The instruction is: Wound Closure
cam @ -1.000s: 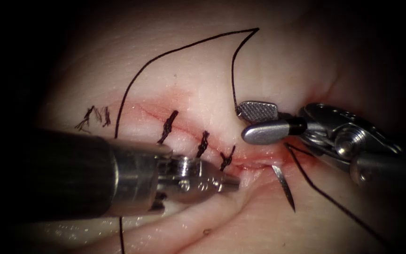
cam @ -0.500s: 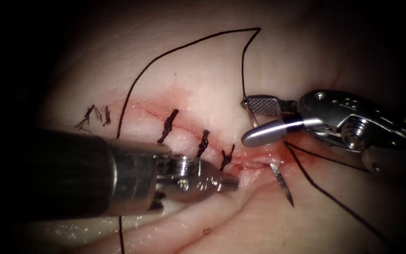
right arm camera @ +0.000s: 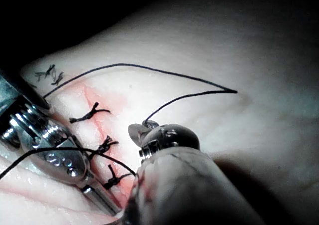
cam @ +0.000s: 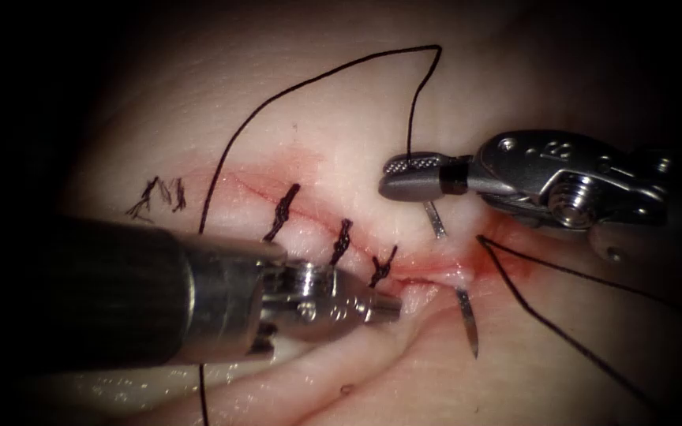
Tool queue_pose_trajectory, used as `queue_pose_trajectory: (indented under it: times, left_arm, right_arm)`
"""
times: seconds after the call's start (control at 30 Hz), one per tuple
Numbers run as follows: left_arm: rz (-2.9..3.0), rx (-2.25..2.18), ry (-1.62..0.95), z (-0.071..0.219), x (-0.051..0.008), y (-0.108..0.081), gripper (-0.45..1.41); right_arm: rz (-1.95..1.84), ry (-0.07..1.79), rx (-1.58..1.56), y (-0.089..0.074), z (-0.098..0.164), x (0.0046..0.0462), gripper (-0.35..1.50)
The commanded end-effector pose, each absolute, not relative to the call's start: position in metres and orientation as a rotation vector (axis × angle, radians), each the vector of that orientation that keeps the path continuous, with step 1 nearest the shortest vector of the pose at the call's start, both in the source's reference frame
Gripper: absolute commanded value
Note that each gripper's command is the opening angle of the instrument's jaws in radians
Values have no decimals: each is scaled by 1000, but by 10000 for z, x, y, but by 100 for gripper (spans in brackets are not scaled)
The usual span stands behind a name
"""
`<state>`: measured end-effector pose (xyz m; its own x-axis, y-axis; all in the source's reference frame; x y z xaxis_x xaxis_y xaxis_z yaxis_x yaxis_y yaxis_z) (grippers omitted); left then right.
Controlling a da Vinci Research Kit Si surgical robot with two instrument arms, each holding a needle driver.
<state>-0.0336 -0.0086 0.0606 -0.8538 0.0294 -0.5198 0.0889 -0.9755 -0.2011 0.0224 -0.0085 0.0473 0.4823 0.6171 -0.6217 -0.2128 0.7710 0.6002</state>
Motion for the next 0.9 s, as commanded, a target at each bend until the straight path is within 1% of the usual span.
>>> queue_pose_trajectory:
  times: [0.03, 0.1, 0.2, 0.27, 0.3, 0.43, 0.5, 0.57, 0.63, 0.67, 0.7, 0.73, 0.77, 0.8, 0.87, 0.9]
  left_arm:
    - [-2977, 839, 337, 611, -342, -85, -1]
    - [-2977, 839, 337, 611, -342, -85, -1]
    - [-2983, 834, 331, 610, -344, -84, -1]
    - [-2983, 834, 331, 610, -345, -84, -1]
    - [-2985, 832, 329, 610, -345, -83, -1]
    - [-2986, 826, 329, 609, -345, -83, -1]
    - [-2988, 823, 326, 609, -345, -82, -1]
    - [-2987, 833, 316, 607, -345, -81, -1]
    - [-2973, 839, 290, 604, -347, -78, -1]
    - [-2973, 839, 290, 604, -347, -78, -1]
    - [-2964, 871, 266, 598, -348, -74, -1]
    - [-2958, 901, 250, 593, -349, -71, 0]
    - [-2958, 901, 250, 593, -349, -71, 0]
    - [-2948, 954, 215, 581, -351, -66, 4]
    - [-2945, 994, 185, 571, -355, -63, 9]
    - [-2935, 1043, 134, 562, -363, -62, 9]
  right_arm:
    - [596, 908, 484, -83, 474, 223, -35]
    - [623, 885, 507, -87, 474, 221, -35]
    - [739, 857, 656, -103, 475, 221, -35]
    - [760, 850, 693, -106, 476, 221, -35]
    - [815, 819, 790, -116, 478, 220, -35]
    - [852, 787, 936, -128, 479, 218, -35]
    - [876, 795, 985, -130, 479, 216, -35]
    - [891, 841, 1023, -127, 480, 211, -35]
    - [886, 930, 1013, -118, 481, 207, -35]
    - [886, 930, 1013, -118, 481, 207, -35]
    - [886, 1049, 977, -106, 482, 202, 78]
    - [876, 1094, 950, -100, 482, 199, 110]
    - [876, 1094, 950, -100, 482, 199, 110]
    - [882, 1166, 944, -91, 483, 190, 128]
    - [877, 1179, 944, -88, 483, 181, 130]
    - [861, 1189, 916, -87, 484, 167, 130]
